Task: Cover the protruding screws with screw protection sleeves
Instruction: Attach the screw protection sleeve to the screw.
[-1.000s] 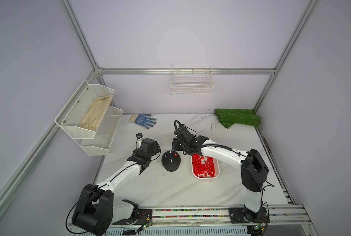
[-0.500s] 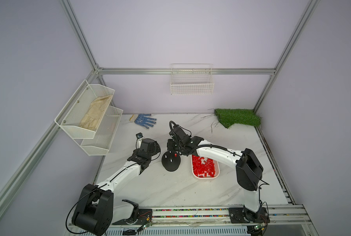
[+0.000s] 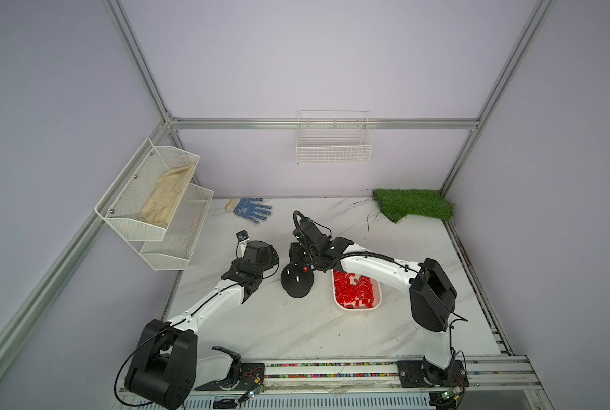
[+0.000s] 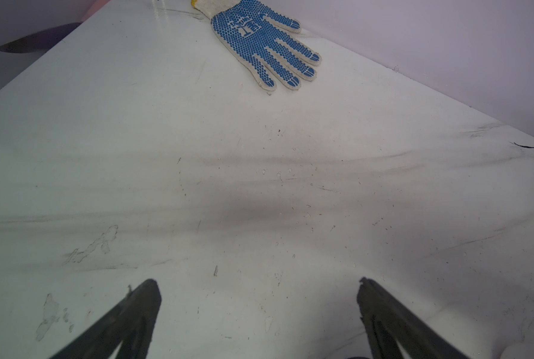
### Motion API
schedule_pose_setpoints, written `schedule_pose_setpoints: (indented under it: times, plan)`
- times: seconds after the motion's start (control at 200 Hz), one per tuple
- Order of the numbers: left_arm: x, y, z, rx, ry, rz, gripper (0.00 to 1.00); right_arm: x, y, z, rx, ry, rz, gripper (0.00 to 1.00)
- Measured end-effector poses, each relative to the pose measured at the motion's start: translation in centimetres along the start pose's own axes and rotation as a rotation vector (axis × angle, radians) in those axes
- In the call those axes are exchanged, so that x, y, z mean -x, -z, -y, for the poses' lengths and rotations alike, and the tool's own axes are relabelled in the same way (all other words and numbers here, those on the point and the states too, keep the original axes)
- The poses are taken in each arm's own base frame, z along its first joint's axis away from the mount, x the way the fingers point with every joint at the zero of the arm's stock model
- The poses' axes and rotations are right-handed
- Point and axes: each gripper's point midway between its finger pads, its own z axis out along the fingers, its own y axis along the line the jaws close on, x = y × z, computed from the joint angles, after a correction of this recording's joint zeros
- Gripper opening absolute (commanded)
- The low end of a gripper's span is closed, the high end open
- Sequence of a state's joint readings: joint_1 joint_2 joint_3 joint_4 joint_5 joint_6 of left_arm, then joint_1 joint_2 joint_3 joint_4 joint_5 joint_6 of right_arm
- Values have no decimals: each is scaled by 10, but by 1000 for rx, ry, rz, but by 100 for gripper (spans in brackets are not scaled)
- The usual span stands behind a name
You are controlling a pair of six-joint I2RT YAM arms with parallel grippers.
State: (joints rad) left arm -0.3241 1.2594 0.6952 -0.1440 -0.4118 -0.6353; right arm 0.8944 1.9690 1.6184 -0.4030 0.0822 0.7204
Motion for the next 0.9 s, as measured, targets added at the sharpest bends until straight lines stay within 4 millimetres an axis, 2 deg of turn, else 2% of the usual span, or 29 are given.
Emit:
schedule_pose_setpoints:
  times: [0.345,0.625,0.9]
  plan:
    - [0,0,0,0,0,0,100,1,0,2,-8,0,6,15]
    - [0,0,0,0,0,0,100,-9,-4,11,-30,1,-12,15]
    - [0,0,0,0,1,0,100,-6,4,5,-15,2,2,15]
